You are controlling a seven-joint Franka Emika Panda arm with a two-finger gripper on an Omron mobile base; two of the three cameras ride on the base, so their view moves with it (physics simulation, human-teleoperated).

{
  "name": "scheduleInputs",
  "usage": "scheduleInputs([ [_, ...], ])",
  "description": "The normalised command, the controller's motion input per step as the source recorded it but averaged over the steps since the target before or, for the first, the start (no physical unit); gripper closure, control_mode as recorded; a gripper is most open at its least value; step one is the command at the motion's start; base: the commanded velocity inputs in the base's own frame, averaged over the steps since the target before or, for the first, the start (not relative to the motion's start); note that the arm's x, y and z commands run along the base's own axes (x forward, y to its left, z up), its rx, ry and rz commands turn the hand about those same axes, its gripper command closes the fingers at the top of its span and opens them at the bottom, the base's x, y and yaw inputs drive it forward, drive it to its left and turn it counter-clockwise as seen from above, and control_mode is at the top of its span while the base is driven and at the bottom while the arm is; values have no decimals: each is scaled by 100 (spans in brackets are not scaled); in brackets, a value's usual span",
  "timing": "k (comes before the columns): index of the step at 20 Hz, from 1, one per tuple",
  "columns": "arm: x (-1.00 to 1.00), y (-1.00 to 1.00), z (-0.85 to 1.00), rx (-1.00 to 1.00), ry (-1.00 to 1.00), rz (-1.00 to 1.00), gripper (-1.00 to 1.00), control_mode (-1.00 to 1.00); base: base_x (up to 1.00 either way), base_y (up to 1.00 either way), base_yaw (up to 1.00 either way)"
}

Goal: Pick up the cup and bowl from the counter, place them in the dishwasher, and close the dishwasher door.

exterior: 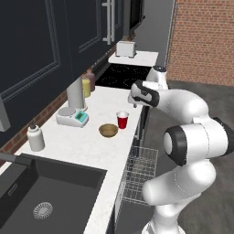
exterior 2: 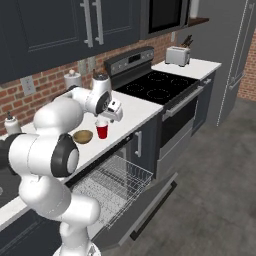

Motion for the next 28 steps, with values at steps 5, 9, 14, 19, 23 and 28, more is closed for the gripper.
scheduleInputs([
  [5,8,2,-42,1,0,-5,-100,-100,0,0,0],
  [9,0,2,-23,5,-3,-2,-100,-100,0,0,0],
  [14,8,8,-15,5,-5,-2,-100,-100,0,0,0],
  [19,34,17,-19,3,-1,-3,-100,-100,0,0,0],
  [23,36,23,-19,1,0,-3,-100,-100,0,0,0],
  [28,34,15,-14,1,0,-3,-100,-100,0,0,0],
])
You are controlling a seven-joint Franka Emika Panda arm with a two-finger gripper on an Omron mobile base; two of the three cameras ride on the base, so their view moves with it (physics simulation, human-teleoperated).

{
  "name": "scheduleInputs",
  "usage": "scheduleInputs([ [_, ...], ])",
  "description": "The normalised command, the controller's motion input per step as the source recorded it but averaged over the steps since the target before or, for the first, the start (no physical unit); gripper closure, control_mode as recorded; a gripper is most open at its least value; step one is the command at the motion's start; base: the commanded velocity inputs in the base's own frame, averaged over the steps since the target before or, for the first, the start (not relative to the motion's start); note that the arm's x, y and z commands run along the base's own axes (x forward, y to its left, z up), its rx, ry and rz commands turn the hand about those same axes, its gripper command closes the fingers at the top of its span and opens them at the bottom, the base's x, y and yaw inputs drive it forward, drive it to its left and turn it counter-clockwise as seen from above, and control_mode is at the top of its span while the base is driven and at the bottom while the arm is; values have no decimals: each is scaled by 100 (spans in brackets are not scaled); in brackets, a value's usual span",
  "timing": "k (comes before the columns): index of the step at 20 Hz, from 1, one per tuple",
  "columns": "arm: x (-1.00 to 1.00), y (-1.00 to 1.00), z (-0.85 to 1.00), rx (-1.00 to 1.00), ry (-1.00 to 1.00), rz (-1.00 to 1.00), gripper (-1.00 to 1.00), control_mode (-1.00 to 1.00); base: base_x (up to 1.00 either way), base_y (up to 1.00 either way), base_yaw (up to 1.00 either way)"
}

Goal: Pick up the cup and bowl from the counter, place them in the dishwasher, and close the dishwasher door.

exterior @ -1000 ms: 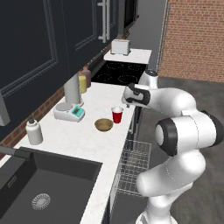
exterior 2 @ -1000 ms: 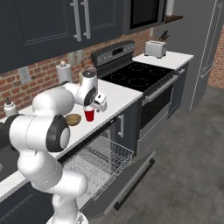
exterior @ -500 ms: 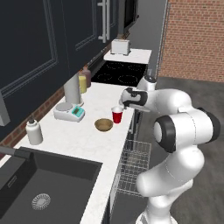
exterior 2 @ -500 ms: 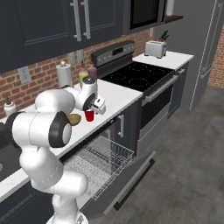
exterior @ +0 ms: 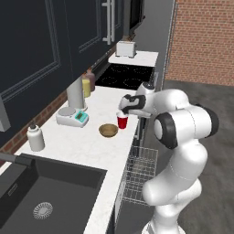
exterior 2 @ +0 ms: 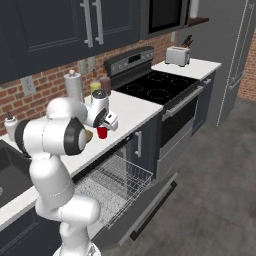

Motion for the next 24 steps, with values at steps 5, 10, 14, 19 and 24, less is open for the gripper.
scheduleInputs([
  [5,35,3,-10,2,0,-4,-100,-100,0,0,0],
  [10,29,0,-12,1,0,-5,-100,-100,0,0,0],
  [14,25,0,-21,1,0,-4,-100,-100,0,0,0],
  [19,7,0,-27,2,0,-3,-100,-100,0,0,0],
  [24,1,0,-30,3,0,-1,-100,-100,0,0,0],
])
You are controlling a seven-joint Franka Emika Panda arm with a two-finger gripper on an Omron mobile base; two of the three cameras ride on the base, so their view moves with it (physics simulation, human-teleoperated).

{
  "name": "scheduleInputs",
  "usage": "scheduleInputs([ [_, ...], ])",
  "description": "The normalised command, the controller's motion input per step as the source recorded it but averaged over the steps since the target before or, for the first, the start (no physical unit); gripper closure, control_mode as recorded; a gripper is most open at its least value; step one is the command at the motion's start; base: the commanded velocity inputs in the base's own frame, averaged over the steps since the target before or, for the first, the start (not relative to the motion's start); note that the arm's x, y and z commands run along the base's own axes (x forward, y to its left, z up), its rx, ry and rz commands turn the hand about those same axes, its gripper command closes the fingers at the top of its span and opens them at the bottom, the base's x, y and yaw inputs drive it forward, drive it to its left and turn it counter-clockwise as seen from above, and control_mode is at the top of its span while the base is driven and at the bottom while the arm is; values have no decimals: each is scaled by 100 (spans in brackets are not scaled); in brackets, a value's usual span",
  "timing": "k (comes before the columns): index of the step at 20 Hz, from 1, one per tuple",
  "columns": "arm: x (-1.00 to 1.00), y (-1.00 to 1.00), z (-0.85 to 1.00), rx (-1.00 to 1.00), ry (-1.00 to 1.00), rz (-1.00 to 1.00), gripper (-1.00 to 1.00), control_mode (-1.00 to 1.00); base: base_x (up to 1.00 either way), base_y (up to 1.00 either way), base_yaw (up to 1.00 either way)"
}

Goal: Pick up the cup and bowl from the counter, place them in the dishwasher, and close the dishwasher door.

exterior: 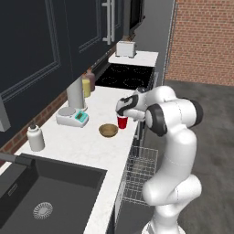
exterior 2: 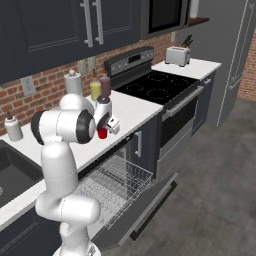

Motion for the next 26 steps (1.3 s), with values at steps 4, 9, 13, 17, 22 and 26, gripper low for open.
scheduleInputs([
  [4,7,0,-24,3,0,-1,-100,-100,0,0,0],
  [9,17,0,-21,3,0,-1,-100,-100,0,0,0],
  [13,29,0,-13,3,0,-3,-100,-100,0,0,0],
  [17,24,0,-12,3,0,-3,-100,-100,0,0,0],
  [22,5,0,-17,2,0,-3,100,-100,0,0,0],
  [26,-16,0,-18,2,0,-2,100,-100,0,0,0],
])
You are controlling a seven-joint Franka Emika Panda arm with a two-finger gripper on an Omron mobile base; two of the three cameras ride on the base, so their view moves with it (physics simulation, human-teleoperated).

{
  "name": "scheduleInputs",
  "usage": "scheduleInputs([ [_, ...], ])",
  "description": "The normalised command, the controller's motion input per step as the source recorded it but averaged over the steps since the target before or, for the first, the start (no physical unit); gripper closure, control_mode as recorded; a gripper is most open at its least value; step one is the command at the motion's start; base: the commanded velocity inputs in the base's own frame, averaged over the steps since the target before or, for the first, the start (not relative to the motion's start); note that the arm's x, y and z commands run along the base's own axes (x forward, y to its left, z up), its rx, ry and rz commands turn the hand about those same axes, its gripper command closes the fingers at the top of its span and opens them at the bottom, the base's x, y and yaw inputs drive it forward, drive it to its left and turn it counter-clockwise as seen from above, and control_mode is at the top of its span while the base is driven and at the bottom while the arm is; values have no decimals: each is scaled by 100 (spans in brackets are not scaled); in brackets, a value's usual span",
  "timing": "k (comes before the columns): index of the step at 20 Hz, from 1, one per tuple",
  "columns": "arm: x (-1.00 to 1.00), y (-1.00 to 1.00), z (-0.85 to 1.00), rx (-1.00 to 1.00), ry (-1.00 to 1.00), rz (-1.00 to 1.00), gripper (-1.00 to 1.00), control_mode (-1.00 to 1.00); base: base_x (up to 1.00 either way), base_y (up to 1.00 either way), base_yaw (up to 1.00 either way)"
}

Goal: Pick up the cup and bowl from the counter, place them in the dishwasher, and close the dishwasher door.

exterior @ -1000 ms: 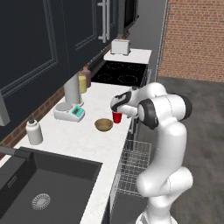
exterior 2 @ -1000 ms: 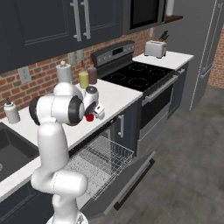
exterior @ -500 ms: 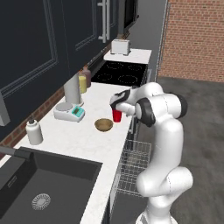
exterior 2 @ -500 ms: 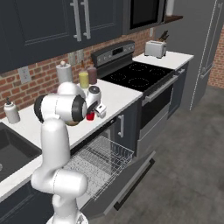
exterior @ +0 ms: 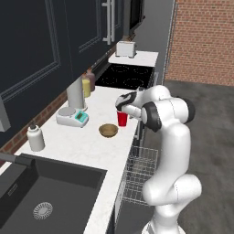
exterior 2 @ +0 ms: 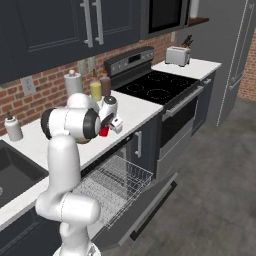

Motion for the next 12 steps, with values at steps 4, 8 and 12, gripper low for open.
scheduleInputs([
  [4,-42,0,-16,2,0,-3,100,-100,0,0,0],
  [8,-53,0,-14,3,0,-4,100,-100,0,0,0],
  [12,-66,-3,-5,6,0,-7,100,-100,0,0,0],
])
